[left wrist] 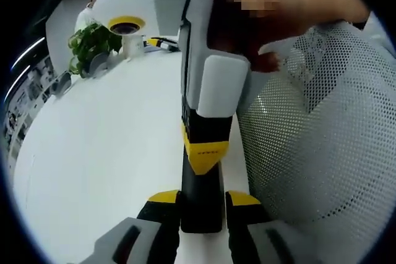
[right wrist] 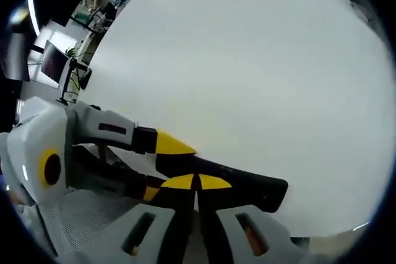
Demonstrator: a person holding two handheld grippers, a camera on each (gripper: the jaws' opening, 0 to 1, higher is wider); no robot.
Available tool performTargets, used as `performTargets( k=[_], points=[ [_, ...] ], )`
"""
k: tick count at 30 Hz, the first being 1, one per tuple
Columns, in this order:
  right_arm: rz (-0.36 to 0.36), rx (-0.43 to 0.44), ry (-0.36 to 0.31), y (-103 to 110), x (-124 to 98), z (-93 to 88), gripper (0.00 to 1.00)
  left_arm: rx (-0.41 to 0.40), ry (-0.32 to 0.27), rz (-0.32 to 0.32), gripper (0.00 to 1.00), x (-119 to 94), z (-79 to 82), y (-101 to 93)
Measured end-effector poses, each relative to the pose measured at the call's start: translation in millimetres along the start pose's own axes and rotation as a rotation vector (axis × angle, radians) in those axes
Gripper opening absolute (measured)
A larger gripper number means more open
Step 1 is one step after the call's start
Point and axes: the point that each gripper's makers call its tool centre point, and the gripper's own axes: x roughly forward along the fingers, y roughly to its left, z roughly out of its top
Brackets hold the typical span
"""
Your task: Press the specified remote control buttons in sequence, fully releasing each button before pressing the next.
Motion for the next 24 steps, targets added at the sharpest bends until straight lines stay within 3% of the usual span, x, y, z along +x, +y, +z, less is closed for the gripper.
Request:
performTargets(
  k=[9, 10, 12, 14, 20, 24],
  points=[
    [-0.002, 0.016, -0.011, -0.8, -0.7, 0.2, 0.00, 0.008, 0.010, -0.004, 0.30, 0.2, 0.2, -0.6],
    [-0.010, 0.004, -0.008, -0.1, -0.2, 0.5, 0.00, 0.004, 0.016, 0.008, 0.34, 0.1, 0.3, 1.8],
    [-0.031, -0.018, 0.003, -0.2, 1.0, 1.3, 0.00, 0.006, 0.044, 0.092, 0.47, -2.4, 0.4, 18.0],
    [-0.042, -0.023, 0.006, 0.0, 1.0, 1.0, 0.00, 0.027, 0.033, 0.092, 0.54, -2.1, 2.0, 19.0],
    [-0.025, -0.034, -0.007, -1.0, -0.7, -0.5, 0.00, -0.024, 0.008, 0.019, 0.42, 3.7, 1.9, 3.9],
    [-0.012, -0.039, -0.004, 0.8, -1.8, 0.4, 0.00, -0.029, 0.007, 0.022, 0.42, 3.6, 3.1, 2.1]
  ],
)
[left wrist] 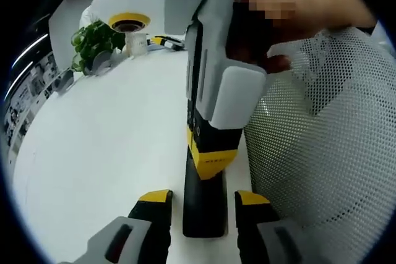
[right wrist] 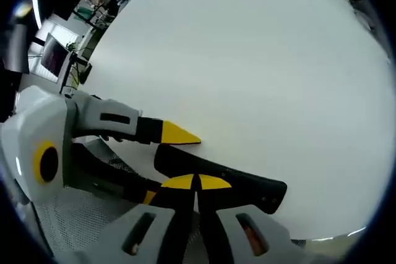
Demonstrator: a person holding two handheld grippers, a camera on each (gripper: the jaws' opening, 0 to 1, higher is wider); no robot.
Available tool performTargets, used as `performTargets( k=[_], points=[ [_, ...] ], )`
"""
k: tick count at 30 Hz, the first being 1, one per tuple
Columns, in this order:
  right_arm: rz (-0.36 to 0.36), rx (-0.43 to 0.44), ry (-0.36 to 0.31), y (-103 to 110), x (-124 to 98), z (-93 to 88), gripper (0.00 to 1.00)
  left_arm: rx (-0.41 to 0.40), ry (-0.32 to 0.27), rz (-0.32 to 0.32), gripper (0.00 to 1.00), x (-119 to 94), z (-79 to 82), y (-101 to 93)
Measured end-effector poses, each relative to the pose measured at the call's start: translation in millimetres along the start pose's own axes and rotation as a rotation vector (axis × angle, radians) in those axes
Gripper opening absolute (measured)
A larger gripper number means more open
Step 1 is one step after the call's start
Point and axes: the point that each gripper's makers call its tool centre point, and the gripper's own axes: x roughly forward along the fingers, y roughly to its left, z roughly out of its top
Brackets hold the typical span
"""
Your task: Press the specified remote control buttons in sequence, fully releasing each button before pressing the next.
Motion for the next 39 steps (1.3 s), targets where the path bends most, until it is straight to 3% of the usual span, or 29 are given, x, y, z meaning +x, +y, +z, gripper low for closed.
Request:
performTargets(
  k=[4, 8, 10, 15, 20, 26, 29, 30, 35, 39],
  points=[
    [-0.019, -0.034, -0.020, -1.5, -7.0, 2.5, 0.00, -0.007, 0.025, 0.003, 0.42, -2.2, -1.9, -1.2],
    [0.032, -0.027, -0.143, 7.0, -29.1, 19.3, 0.04, -0.011, 0.052, 0.009, 0.43, -5.3, -6.7, 0.9],
    [0.058, -0.015, -0.229, 9.5, -46.0, 29.8, 0.07, -0.019, 0.060, 0.013, 0.43, -5.7, -7.2, 0.9],
    [0.131, -0.101, -0.504, 26.8, -100.4, 55.6, 0.17, -0.040, 0.072, 0.027, 0.43, -6.4, -8.1, 1.3],
    [0.126, -0.124, -0.737, 36.0, -154.4, 66.5, 0.28, -0.049, 0.073, 0.032, 0.42, -7.0, -8.6, 3.6],
    [0.027, -0.098, -0.972, 27.3, -213.6, 65.0, 0.31, -0.049, 0.073, 0.035, 0.40, -7.6, -8.9, 4.9],
    [-0.019, -0.070, -1.051, 19.6, -235.4, 59.1, 0.32, -0.046, 0.073, 0.036, 0.37, -8.0, -9.5, 5.4],
    [-0.034, -0.065, -1.065, 17.3, -240.0, 57.1, 0.32, -0.045, 0.073, 0.035, 0.35, -8.2, -9.7, 5.5],
    [-0.263, -0.124, -1.124, -4.5, -260.5, 45.3, 0.40, -0.045, 0.071, 0.037, 0.31, -8.4, -10.4, 6.1],
    [-0.275, -0.079, -1.180, -8.0, -264.1, 40.3, 0.54, -0.042, 0.069, 0.036, 0.25, -8.9, -11.1, 7.2]
  ],
)
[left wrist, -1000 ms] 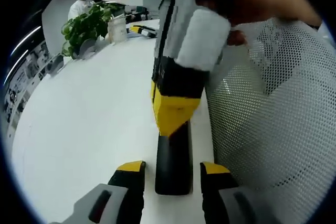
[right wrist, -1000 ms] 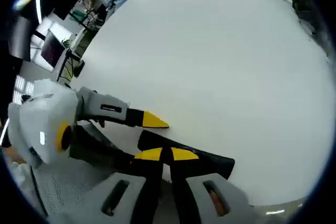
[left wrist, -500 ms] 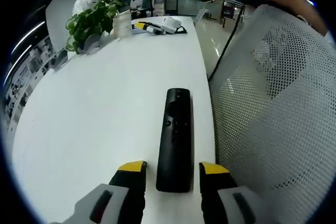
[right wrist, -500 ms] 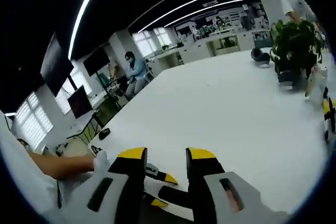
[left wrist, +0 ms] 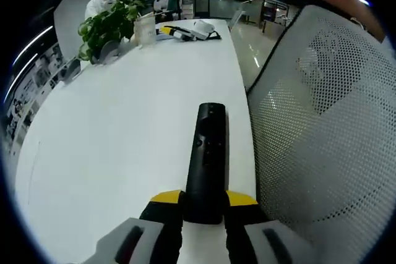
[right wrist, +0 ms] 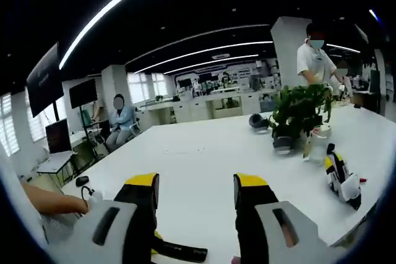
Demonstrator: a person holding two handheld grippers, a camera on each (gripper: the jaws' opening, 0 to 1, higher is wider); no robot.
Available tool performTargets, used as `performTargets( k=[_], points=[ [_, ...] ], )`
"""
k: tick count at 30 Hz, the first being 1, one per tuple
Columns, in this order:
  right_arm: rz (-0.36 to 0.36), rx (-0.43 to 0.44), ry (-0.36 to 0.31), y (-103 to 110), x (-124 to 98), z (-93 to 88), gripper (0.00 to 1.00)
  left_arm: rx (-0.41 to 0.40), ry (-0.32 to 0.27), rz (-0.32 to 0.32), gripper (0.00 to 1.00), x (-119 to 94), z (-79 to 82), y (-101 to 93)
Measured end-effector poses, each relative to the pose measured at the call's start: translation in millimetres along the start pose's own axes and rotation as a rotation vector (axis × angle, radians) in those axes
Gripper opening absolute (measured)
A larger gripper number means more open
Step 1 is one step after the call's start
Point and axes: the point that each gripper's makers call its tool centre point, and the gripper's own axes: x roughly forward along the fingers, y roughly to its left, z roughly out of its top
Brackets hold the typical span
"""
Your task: Press the specified remote control buttons in sequence, fully releasing each button before pressing the next.
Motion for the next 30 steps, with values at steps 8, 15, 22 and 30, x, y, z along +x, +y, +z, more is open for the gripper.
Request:
performTargets(
  k=[8, 15, 22, 30],
  points=[
    [-0.120, -0.094, -0.045, -22.1, -3.5, -4.4, 0.78, 0.017, 0.001, -0.009, 0.25, -0.4, 0.3, 0.1],
    [-0.176, -0.119, -0.090, -29.5, -4.2, -2.5, 0.92, 0.013, -0.007, -0.007, 0.25, -0.5, 0.2, -0.1],
    [-0.209, -0.120, -0.088, -38.3, -5.7, -5.2, 0.94, -0.003, -0.012, 0.003, 0.24, -0.2, 0.2, 0.3],
    [-0.227, -0.121, -0.060, -44.1, -5.2, -9.5, 0.93, 0.015, 0.001, -0.011, 0.23, -0.3, 0.0, 0.6]
  ],
)
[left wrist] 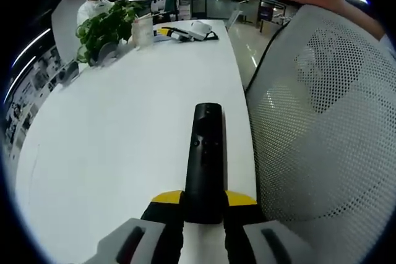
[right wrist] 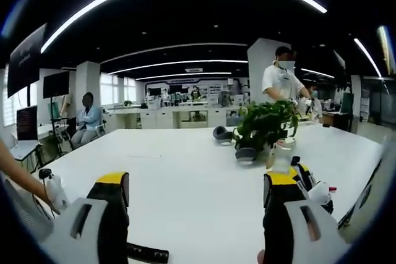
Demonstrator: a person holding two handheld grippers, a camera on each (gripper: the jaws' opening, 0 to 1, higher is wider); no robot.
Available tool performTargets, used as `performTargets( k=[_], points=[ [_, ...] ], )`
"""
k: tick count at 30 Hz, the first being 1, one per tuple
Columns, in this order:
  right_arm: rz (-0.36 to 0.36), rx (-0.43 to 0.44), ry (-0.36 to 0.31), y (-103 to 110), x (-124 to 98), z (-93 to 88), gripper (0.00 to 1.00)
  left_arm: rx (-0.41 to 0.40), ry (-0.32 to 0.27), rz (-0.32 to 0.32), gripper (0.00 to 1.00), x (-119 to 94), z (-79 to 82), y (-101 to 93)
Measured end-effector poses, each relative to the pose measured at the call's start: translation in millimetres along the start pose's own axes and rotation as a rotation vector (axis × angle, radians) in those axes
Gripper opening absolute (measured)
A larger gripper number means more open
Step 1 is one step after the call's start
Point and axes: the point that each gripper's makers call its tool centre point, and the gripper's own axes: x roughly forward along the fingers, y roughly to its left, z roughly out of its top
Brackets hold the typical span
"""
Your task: Press the specified remote control buttons in sequence, fully releasing each button before pressing the next.
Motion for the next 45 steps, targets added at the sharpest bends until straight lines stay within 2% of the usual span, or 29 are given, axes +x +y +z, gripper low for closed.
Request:
performTargets(
  k=[9, 13, 21, 45],
  points=[
    [-0.008, -0.025, 0.022, 0.1, 1.2, -4.1, 0.92, -0.001, 0.037, -0.029, 0.23, -5.3, -6.2, 7.3],
    [-0.011, -0.039, 0.014, 0.4, 1.1, -3.2, 0.91, -0.004, 0.057, -0.028, 0.23, -8.4, -10.6, 17.5],
    [-0.049, -0.006, 0.028, -10.6, 1.0, -7.5, 0.88, -0.011, 0.071, -0.012, 0.23, -16.7, -12.6, 52.0],
    [-0.064, -0.042, 0.079, -9.7, 3.2, -16.8, 0.87, 0.060, 0.112, 0.093, 0.23, -34.6, -4.2, 143.4]
  ],
)
